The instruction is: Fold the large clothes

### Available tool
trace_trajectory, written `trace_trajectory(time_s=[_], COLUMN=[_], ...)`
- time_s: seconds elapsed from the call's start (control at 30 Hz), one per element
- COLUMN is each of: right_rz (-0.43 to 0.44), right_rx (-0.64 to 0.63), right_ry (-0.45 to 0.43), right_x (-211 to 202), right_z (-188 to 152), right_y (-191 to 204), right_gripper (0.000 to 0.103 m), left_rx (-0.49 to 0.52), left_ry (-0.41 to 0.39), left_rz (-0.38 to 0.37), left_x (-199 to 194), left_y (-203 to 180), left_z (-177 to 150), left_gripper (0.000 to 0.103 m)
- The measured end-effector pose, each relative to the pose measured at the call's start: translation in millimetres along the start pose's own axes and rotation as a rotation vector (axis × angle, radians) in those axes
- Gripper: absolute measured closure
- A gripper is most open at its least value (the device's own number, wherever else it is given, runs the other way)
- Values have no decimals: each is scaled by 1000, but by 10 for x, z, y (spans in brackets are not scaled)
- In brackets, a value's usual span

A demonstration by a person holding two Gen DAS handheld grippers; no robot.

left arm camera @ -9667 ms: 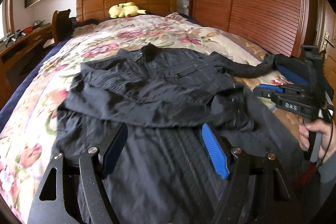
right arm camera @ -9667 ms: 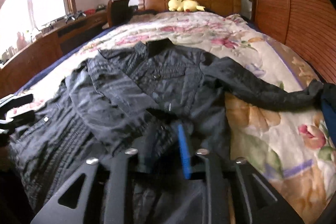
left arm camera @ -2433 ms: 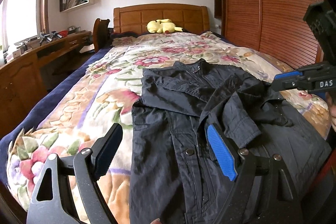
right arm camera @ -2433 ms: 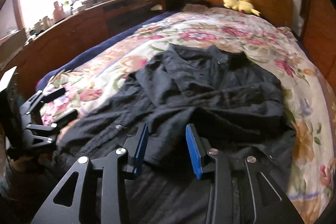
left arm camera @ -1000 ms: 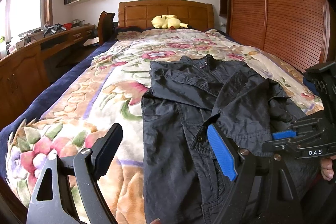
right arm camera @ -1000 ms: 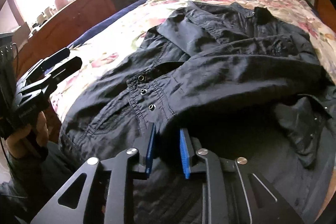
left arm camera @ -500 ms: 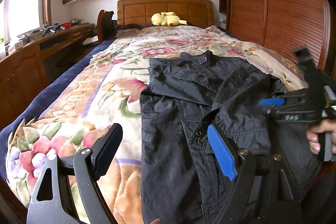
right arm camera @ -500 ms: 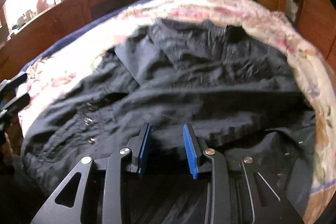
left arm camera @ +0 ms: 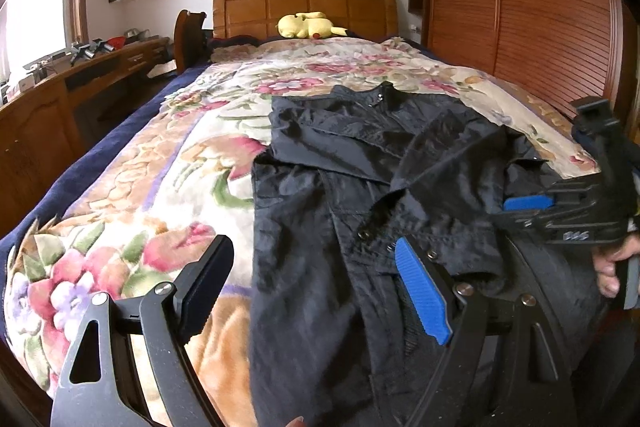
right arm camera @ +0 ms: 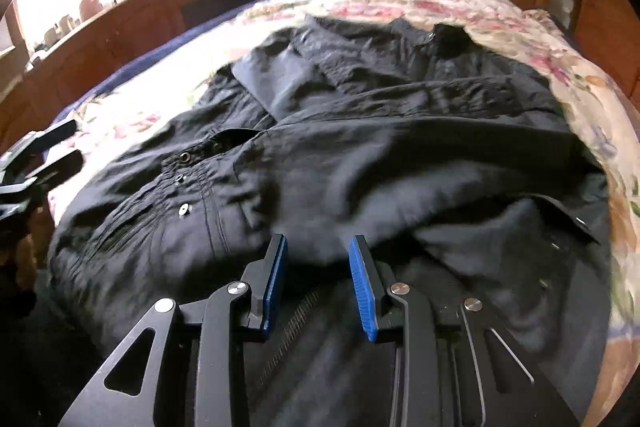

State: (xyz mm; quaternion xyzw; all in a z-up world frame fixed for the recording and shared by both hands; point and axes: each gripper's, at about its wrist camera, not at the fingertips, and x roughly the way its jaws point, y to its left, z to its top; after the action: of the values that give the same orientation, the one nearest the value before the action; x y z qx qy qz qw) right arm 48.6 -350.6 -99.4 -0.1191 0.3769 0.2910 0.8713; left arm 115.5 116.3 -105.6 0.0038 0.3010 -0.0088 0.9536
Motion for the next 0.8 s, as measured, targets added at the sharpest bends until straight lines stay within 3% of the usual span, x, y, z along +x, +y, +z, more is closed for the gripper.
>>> trace_trajectory(time_s=[0.1, 0.43, 0.6, 0.8], right_rz=[-12, -166, -200, -256], right_rx=[13, 75, 127, 168], right_ry=[-9, -43, -49, -36], right_x=[-208, -857, -1040, -1117], right_z=[-208, -883, -1041, -1182], right_y=[-174, -798, -1036, -1200], right_gripper=[70, 70, 51, 48], left_rx=[-9, 42, 27, 31], left_ry=[7, 35, 55, 83], left_rz=[-7, -31, -55, -26], left_x=[-39, -79, -62, -96], left_y=[-74, -537, -659, -631], left_z=[-44, -128, -194, -261], left_gripper=[19, 19, 19, 19])
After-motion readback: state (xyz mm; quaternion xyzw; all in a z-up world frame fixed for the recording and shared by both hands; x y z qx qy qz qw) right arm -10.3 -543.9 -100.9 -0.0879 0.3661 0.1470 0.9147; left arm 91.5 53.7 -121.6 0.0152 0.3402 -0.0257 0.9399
